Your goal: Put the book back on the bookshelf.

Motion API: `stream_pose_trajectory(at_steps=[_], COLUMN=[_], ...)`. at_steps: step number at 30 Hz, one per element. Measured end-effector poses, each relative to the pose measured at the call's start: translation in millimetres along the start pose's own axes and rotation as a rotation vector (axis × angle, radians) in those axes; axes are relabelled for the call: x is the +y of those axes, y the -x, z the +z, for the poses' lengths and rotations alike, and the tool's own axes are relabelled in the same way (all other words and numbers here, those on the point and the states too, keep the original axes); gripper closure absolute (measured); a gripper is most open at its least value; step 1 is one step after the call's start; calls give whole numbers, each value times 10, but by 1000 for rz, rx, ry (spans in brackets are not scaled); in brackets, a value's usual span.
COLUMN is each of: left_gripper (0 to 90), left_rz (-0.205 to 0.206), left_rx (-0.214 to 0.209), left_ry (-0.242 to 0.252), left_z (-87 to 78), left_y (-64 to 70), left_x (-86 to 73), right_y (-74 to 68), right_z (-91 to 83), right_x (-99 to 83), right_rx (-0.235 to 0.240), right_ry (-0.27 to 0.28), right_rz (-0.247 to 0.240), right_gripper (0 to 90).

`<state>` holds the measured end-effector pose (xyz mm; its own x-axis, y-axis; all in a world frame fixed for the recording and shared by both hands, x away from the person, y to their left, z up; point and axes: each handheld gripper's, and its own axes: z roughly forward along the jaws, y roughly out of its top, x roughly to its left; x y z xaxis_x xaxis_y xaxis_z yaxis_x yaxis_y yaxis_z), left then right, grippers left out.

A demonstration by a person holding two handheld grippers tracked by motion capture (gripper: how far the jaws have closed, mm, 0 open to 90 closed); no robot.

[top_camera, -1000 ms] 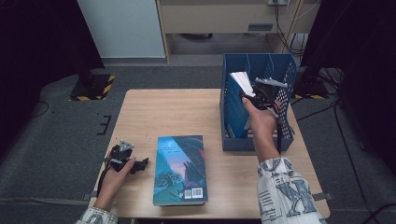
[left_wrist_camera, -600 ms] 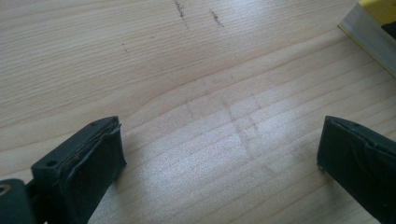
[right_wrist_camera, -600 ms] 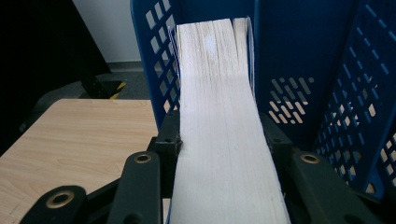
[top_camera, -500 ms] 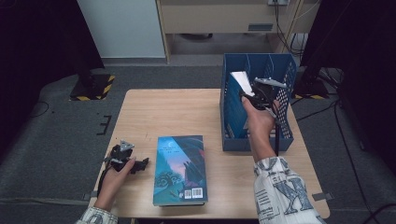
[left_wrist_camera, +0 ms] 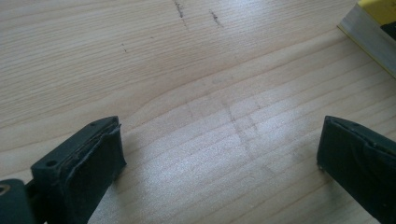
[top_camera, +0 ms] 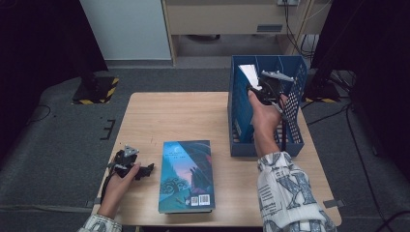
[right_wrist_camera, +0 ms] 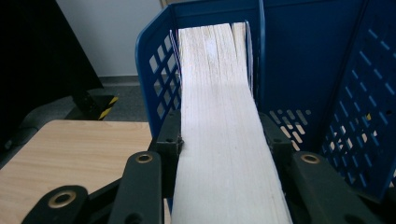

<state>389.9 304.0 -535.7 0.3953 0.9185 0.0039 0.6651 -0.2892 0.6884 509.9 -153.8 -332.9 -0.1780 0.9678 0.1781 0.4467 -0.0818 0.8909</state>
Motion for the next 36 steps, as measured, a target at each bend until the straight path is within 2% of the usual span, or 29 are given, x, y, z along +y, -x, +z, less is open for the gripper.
stream_pose_trajectory(at_steps=[6, 17, 26, 36], left_gripper=[0, 0, 0, 0], left_rz=[3, 3, 0, -1], left_rx=[-2, -3, -4, -4], left_ry=[0, -1, -1, -1], left_z=[-1, -1, -1, 0], left_y=[-4, -5, -4, -4], left_x=[0, 1, 1, 2], right_y=[-16, 58, 64, 65], right_z=[100, 240, 309, 333], right_x=[63, 16, -50, -42], right_rx=[-11, -12, -10, -8], right_ry=[11, -6, -21, -18], right_rz=[-8, 50, 49, 48], right_gripper=[607, 606, 605, 604])
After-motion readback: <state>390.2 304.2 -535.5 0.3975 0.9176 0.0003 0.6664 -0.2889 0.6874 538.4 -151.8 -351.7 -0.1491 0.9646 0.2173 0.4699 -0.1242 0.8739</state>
